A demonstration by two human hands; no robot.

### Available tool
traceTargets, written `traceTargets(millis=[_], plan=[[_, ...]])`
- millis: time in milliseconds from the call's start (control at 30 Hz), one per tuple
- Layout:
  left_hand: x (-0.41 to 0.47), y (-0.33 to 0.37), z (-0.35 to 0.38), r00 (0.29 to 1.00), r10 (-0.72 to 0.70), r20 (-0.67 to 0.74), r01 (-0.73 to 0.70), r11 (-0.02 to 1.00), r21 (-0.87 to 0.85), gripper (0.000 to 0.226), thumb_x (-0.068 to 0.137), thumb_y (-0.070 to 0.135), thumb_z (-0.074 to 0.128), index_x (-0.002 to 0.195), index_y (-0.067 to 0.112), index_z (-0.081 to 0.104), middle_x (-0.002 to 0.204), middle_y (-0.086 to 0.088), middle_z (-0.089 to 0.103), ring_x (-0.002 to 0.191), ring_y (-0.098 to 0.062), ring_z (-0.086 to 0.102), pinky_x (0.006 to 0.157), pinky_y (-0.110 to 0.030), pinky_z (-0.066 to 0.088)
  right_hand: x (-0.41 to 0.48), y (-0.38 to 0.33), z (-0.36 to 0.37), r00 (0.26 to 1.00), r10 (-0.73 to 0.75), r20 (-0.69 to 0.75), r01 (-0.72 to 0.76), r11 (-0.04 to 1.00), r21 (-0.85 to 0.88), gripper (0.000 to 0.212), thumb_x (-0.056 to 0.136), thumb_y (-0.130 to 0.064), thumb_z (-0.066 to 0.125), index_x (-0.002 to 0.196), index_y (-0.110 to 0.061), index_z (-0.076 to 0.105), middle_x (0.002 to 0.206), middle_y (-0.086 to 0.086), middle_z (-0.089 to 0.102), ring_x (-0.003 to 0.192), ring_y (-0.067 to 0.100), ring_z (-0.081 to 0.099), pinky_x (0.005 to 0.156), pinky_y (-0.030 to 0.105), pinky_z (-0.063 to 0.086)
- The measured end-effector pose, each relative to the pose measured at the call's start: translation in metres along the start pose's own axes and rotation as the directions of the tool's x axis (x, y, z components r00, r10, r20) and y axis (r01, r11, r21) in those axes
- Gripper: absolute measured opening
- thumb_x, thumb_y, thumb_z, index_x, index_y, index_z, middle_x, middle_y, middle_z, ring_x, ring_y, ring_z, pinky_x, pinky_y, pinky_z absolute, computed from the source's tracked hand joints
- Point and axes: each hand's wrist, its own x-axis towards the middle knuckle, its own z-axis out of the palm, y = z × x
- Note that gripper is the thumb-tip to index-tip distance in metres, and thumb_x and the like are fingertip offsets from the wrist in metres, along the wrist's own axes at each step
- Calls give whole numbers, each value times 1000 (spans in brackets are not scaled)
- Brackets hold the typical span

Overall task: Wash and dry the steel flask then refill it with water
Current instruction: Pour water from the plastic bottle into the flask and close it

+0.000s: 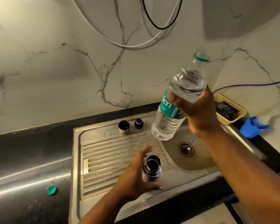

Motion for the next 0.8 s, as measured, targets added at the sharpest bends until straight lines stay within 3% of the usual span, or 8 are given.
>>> traceTargets(millis=[167,267,367,467,600,700,800], plan=[[0,-6,9,995,-15,-103,16,1000,5,69,72,39,88,129,40,49,119,23,63,110,-3,62,93,-18,47,-21,39,-37,993,118,-25,-120,988,-96,79,58,-33,92,126,-10,59,113,6,71,104,19,71,80,30,57],[-14,-10,-2,978,-49,-203,52,999,10,67,69,37,90,125,37,53,117,26,64,106,2,63,88,-10,44,-39,56,-43,988,153,4,-149,966,-213,83,54,-44,90,127,-20,59,112,-5,71,103,10,69,79,27,58],[-35,-19,-17,965,-90,-245,102,994,38,70,68,39,89,128,38,52,120,28,63,109,5,61,90,-13,46,-57,67,-40,979,192,76,-155,927,-340,84,51,-56,87,125,-28,59,108,-14,70,101,4,67,81,22,57],[-54,-22,-30,954,-132,-271,148,988,38,70,66,49,85,128,40,52,120,28,63,111,4,61,92,-18,49,-71,72,-28,977,159,143,-81,892,-445,86,52,-61,91,127,-38,55,113,-24,65,105,-2,62,84,12,49],[-70,-23,-38,959,-138,-248,151,988,36,69,68,47,86,129,39,53,122,25,64,114,1,61,96,-22,50,-83,71,-7,947,97,306,66,874,-481,85,58,-34,97,124,-48,46,116,-45,55,107,-17,55,81,-1,41],[-75,-26,-37,963,-129,-237,143,989,45,68,70,45,87,128,38,52,123,22,63,116,-2,60,96,-25,50,-91,74,5,914,65,400,170,834,-525,86,58,-29,99,125,-46,47,119,-46,53,106,-19,54,80,-3,39],[-71,-28,-35,961,-134,-241,148,988,42,68,68,47,87,125,41,50,120,23,62,112,0,60,94,-25,50,-95,78,10,866,106,489,220,796,-563,92,60,-38,97,131,-55,40,126,-38,52,110,-10,55,84,3,44]])
